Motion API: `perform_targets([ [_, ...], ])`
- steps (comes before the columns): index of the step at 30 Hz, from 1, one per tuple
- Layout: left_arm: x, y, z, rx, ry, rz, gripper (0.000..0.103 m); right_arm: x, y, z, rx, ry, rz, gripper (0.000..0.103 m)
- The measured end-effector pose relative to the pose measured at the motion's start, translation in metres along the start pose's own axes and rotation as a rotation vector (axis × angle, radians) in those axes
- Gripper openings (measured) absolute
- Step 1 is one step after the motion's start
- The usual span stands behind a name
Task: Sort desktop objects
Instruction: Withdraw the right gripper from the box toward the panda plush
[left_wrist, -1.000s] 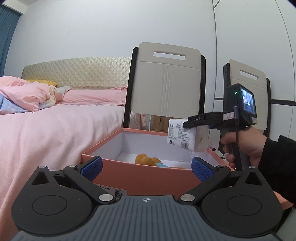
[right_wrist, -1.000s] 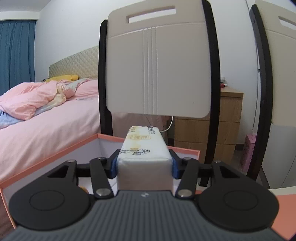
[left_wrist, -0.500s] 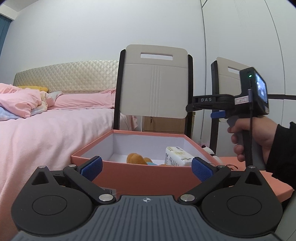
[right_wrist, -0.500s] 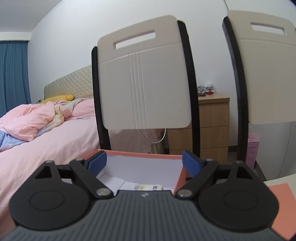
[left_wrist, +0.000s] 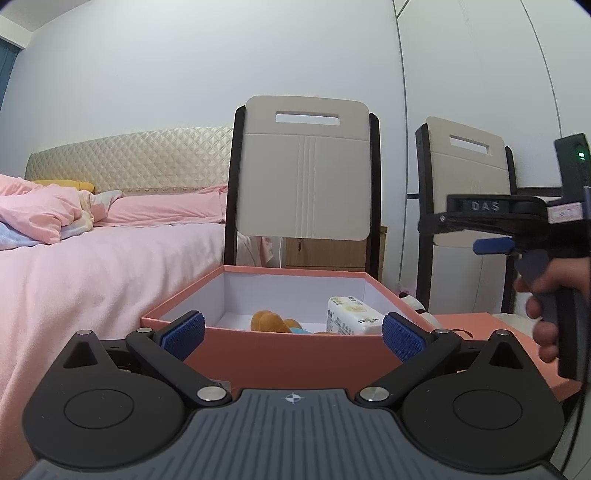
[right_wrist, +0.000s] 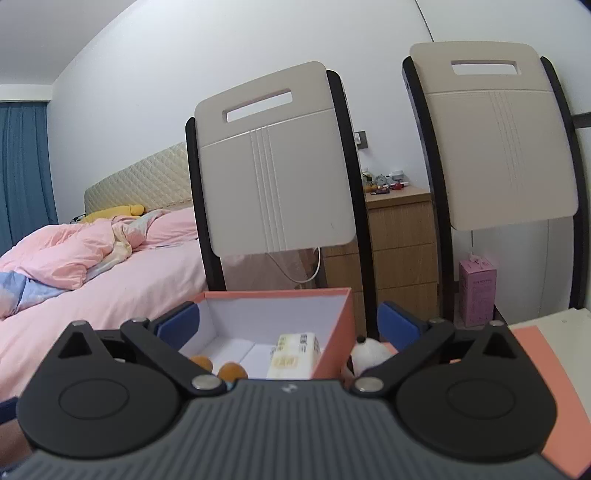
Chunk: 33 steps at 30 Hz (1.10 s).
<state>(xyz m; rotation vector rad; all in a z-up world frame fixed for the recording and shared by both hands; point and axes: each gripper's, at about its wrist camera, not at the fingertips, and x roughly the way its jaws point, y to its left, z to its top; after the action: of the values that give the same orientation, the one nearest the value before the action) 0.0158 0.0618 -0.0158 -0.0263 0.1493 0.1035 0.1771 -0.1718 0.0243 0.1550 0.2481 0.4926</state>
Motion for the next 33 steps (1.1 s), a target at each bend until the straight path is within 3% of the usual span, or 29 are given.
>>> perform_targets([
  [11,0.0,-0.002,0.0,0.01,-0.007,0.0,0.103,-0.057,0.014,-0.034,-0.01,0.048,-0.068,0.103],
  [20,-0.003,-0.005,0.0,0.022,-0.017,0.001,0.103,-0.118,0.033,-0.065,0.017,-0.04,-0.089,0.103],
  [33,-0.005,-0.005,0.001,0.022,-0.028,0.008,0.103,-0.127,0.025,-0.063,0.097,-0.069,-0.084,0.103],
])
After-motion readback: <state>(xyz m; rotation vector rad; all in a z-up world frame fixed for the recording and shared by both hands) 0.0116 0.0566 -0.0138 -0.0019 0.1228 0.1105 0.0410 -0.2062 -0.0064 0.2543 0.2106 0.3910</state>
